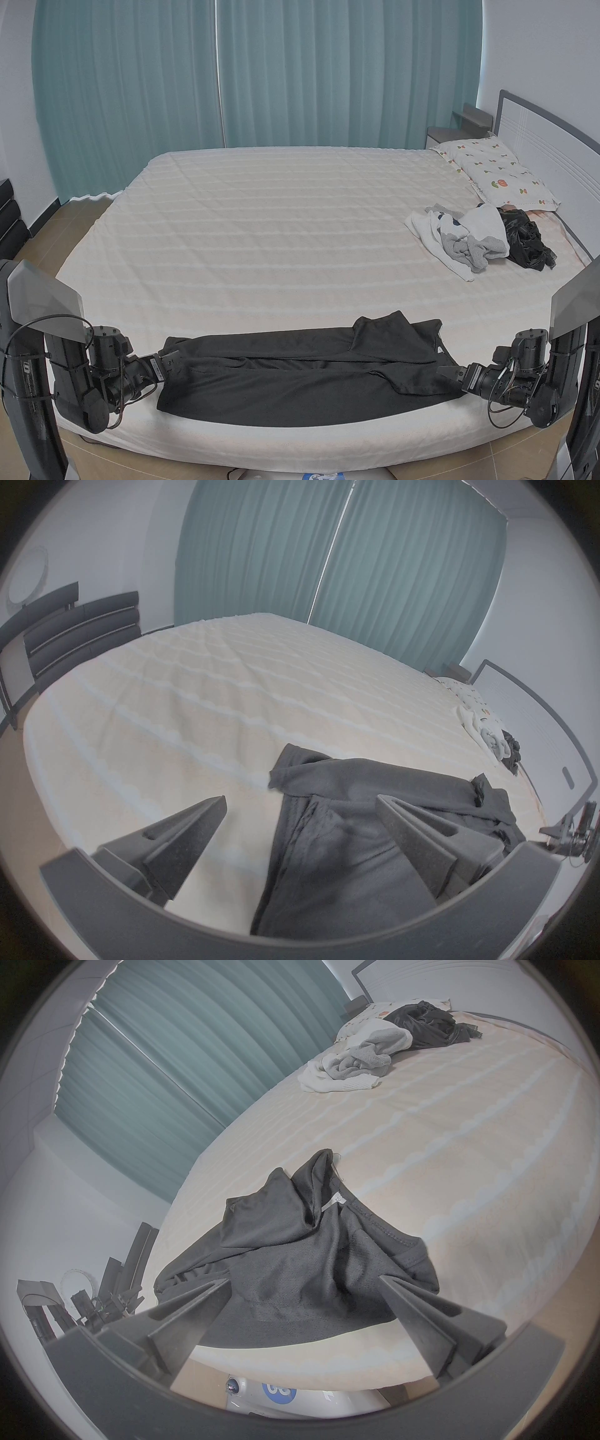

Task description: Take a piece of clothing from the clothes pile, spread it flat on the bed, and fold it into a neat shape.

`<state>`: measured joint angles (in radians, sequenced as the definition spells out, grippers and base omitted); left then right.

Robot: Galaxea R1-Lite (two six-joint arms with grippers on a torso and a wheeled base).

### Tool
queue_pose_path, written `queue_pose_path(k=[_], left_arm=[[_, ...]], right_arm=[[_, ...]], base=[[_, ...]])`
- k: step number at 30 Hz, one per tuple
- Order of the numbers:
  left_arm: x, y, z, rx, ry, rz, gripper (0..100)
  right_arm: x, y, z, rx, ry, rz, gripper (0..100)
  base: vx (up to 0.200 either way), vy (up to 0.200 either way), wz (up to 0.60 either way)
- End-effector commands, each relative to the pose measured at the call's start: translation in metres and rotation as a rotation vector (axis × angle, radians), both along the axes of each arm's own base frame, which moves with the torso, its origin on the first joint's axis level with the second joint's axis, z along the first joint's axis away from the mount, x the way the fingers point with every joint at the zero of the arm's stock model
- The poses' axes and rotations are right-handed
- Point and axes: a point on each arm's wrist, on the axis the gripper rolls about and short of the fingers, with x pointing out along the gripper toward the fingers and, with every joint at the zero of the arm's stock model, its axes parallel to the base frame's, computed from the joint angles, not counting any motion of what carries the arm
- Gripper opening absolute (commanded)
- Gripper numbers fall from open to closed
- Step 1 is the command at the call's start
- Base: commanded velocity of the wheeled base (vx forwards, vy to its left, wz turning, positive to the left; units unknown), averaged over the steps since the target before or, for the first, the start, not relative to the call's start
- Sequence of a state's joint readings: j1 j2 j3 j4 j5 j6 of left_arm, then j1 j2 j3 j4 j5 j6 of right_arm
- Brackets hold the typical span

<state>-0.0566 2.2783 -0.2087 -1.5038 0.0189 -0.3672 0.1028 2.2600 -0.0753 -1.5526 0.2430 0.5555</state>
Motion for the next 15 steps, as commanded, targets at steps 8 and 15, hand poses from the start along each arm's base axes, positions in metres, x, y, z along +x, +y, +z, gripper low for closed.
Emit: queue_pose_path(k=[8, 15], left_arm=[[0.04, -0.022, 0.0, -0.088, 0.062, -0.04, 100], [0.042, -0.024, -0.008, -0.121, 0.089, -0.085, 100]], right_arm=[[0.0, 0.003, 0.0, 0.0, -0.005, 0.013, 100], [0.001, 0.003, -0.001, 0.0, -0.006, 0.013, 100]], base=[[0.0, 0.0, 0.0], [0.0, 0.0, 0.0]])
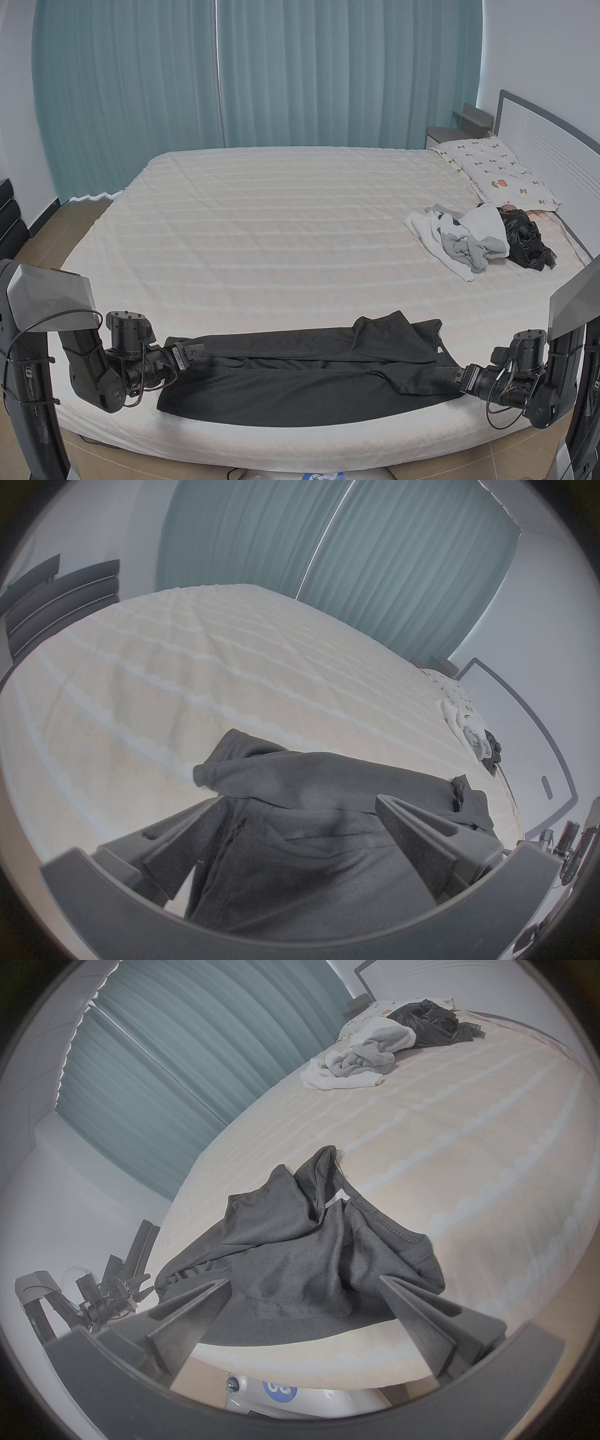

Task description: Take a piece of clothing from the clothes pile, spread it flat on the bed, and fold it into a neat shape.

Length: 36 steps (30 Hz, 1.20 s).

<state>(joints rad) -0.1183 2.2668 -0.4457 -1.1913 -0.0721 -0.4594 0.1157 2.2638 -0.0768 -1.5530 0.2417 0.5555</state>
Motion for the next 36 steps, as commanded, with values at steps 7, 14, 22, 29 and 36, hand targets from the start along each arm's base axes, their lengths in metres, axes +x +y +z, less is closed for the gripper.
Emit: queue_pose_path(k=[7, 14, 22, 29, 36], left_arm=[[0.0, 0.0, -0.01, 0.006, 0.031, -0.001, 100], [-0.008, -0.005, -0.013, 0.014, 0.057, -0.021, 100], [-0.005, -0.005, -0.02, 0.018, 0.072, -0.019, 0], [-0.013, 0.003, -0.013, 0.029, 0.074, 0.007, 0], [-0.027, 0.004, 0.009, 0.025, 0.032, 0.004, 0]], right_arm=[[0.001, 0.0, -0.003, -0.003, 0.003, 0.0, 100], [0.001, 0.0, -0.002, 0.0, 0.003, 0.002, 100], [0.001, 0.003, -0.002, -0.001, 0.003, 0.012, 100], [0.001, 0.003, -0.002, -0.002, -0.002, 0.012, 100], [0.001, 0.005, -0.001, -0.005, -0.008, 0.02, 100]], base=[[0.0, 0.0, 0.0], [0.0, 0.0, 0.0], [0.0, 0.0, 0.0], [0.0, 0.0, 0.0], [0.0, 0.0, 0.0]])
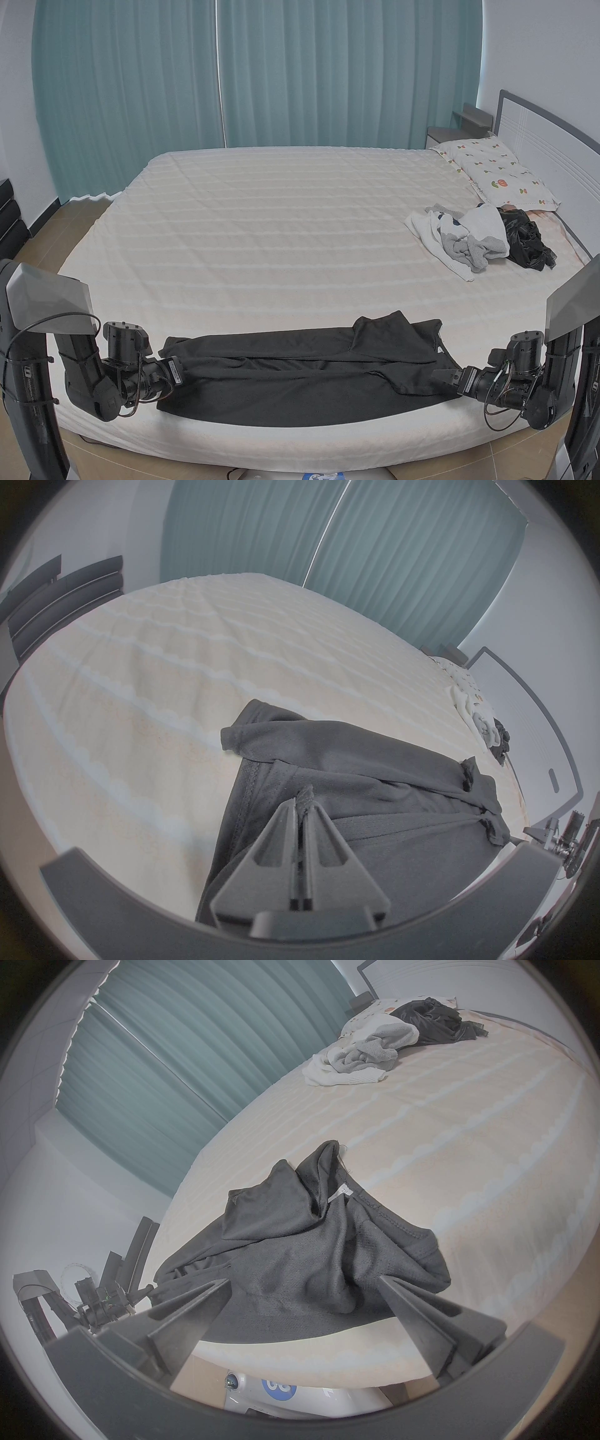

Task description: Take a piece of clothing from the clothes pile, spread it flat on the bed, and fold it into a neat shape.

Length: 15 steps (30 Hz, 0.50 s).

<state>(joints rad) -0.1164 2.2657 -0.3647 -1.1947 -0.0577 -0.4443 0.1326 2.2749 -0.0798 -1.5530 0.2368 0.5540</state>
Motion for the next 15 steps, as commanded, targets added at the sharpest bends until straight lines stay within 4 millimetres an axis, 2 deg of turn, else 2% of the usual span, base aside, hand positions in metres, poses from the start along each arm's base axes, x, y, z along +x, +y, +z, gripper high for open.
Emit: queue_pose_path(k=[1, 4, 12, 15], left_arm=[[-0.008, 0.0, 0.02, -0.004, -0.047, -0.001, 0], [-0.01, 0.0, 0.023, -0.005, -0.053, -0.001, 0], [-0.016, 0.002, 0.03, 0.017, -0.069, 0.03, 0], [-0.021, 0.002, 0.033, 0.016, -0.071, 0.03, 0]], right_arm=[[0.001, 0.001, 0.002, 0.001, -0.018, 0.006, 100], [0.005, 0.002, 0.003, 0.001, -0.031, 0.005, 100], [0.031, 0.0, -0.002, 0.002, -0.099, -0.015, 100], [0.04, -0.005, 0.009, 0.011, -0.163, -0.028, 100]], base=[[0.0, 0.0, 0.0], [0.0, 0.0, 0.0], [0.0, 0.0, 0.0], [0.0, 0.0, 0.0]])
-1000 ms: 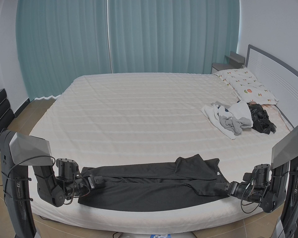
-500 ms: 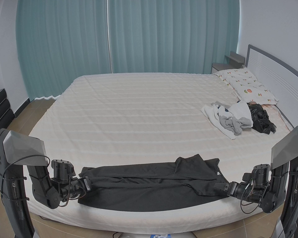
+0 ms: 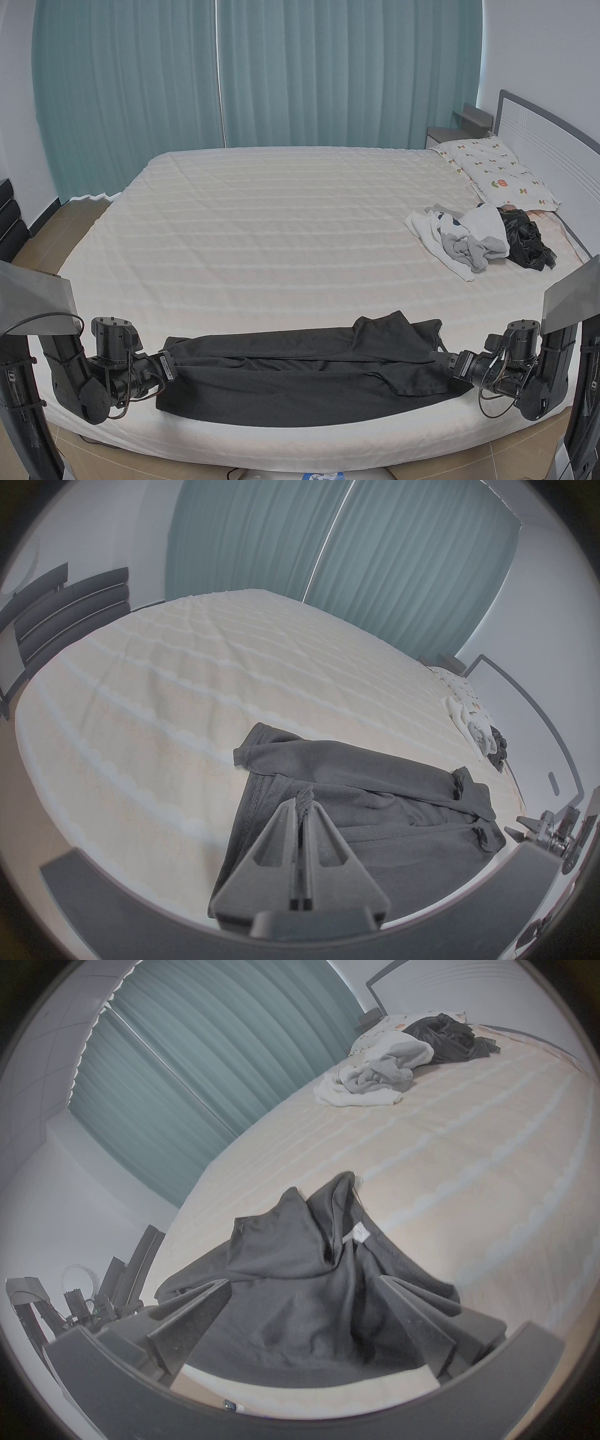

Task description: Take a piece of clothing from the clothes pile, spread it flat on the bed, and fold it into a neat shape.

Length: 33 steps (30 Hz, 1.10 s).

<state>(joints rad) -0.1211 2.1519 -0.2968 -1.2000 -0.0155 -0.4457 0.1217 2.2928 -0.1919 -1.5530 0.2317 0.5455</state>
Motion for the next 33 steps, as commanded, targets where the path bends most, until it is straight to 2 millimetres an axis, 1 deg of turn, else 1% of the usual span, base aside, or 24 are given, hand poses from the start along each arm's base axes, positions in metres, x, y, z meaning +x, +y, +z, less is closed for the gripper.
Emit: queue_pose_path(k=[1, 2, 4, 8, 11, 15, 20, 30, 31, 33], left_arm=[[-0.007, 0.0, 0.008, -0.002, -0.015, -0.001, 0], [-0.008, 0.0, 0.008, -0.002, -0.014, -0.003, 0], [-0.009, -0.001, 0.009, -0.002, -0.014, -0.006, 0], [-0.008, -0.001, 0.008, -0.001, -0.014, -0.008, 0], [-0.008, -0.001, 0.007, -0.002, -0.009, -0.007, 0], [-0.009, -0.001, 0.007, -0.002, -0.006, -0.006, 0], [-0.01, -0.001, 0.006, -0.002, 0.0, -0.006, 0], [-0.01, 0.0, 0.006, -0.002, 0.0, -0.005, 0], [-0.01, 0.0, 0.006, -0.004, 0.002, -0.001, 0], [-0.01, 0.0, 0.006, -0.005, 0.001, 0.0, 0]], right_arm=[[0.014, -0.006, 0.011, 0.012, -0.084, -0.019, 100], [0.015, -0.007, 0.015, 0.017, -0.095, -0.015, 100], [0.017, -0.005, 0.013, 0.017, -0.072, 0.0, 100], [0.021, -0.002, 0.004, -0.004, -0.031, 0.026, 100], [0.025, 0.001, -0.009, -0.034, -0.013, 0.053, 100], [0.031, 0.001, -0.019, -0.048, -0.004, 0.06, 100], [0.031, 0.001, -0.03, -0.065, 0.018, 0.07, 100], [0.038, -0.003, -0.034, -0.082, 0.002, 0.067, 100], [0.038, -0.002, -0.038, -0.083, 0.006, 0.069, 100], [0.038, -0.001, -0.039, -0.082, 0.009, 0.074, 100]], base=[[0.0, 0.0, 0.0], [0.0, 0.0, 0.0], [0.0, 0.0, 0.0], [0.0, 0.0, 0.0], [0.0, 0.0, 0.0], [0.0, 0.0, 0.0], [0.0, 0.0, 0.0], [0.0, 0.0, 0.0], [0.0, 0.0, 0.0], [0.0, 0.0, 0.0]])
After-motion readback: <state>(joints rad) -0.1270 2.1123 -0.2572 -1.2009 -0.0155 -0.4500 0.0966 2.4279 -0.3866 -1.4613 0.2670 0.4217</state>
